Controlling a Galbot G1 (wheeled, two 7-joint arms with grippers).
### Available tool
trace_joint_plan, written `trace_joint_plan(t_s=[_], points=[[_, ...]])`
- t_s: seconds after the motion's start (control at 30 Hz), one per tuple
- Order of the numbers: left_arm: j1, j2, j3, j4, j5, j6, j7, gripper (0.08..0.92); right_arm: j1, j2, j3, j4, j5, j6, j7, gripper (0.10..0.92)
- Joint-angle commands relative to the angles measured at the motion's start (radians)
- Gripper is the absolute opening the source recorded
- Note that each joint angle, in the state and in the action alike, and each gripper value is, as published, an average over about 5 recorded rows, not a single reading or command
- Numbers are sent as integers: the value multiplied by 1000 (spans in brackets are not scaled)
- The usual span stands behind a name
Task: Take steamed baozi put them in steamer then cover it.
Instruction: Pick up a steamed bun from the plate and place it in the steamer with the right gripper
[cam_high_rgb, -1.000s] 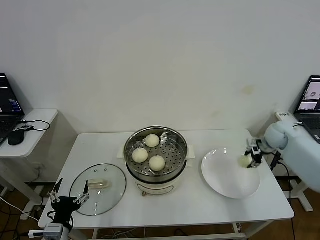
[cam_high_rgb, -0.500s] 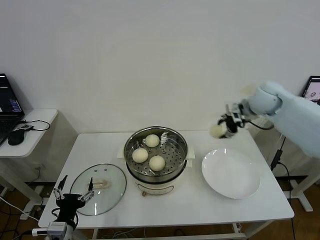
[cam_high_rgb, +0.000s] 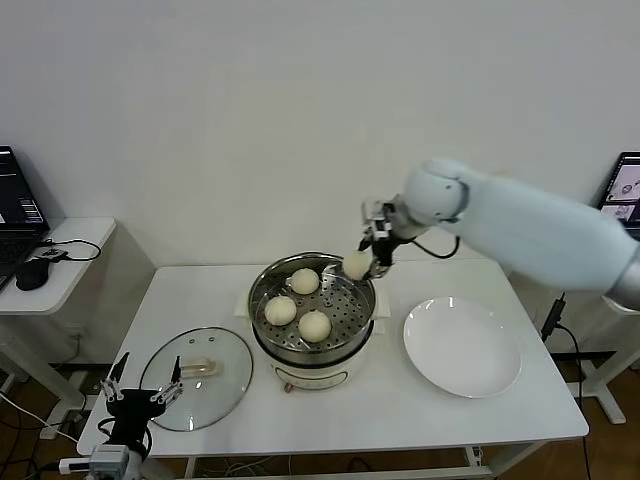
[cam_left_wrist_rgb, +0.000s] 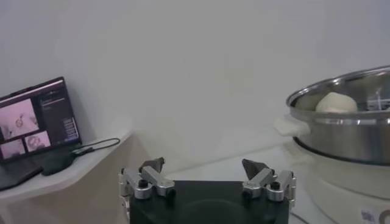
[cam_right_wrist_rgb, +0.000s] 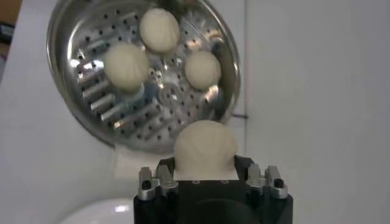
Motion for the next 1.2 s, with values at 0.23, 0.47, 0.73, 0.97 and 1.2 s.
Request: trace_joint_plan(t_s=[0.23, 0.47, 0.73, 0.97, 1.2], points=[[0, 0, -9, 9, -9, -4, -1, 823, -116, 200, -38, -118, -38, -75, 68, 619], [-1, 3, -16, 17, -14, -6, -1, 823, -143, 197, -21, -150, -87, -78, 72, 617], [-7, 0, -10, 20, -13, -5, -1, 823, -157, 175, -10, -152, -124, -73, 70, 619], [-5, -1, -11, 22, -12, -5, -1, 823, -158, 152, 25, -122, -110, -70, 60, 671], [-13, -1, -8, 32, -13, -5, 1, 823, -105, 50, 68, -12, -68, -77, 54, 813]])
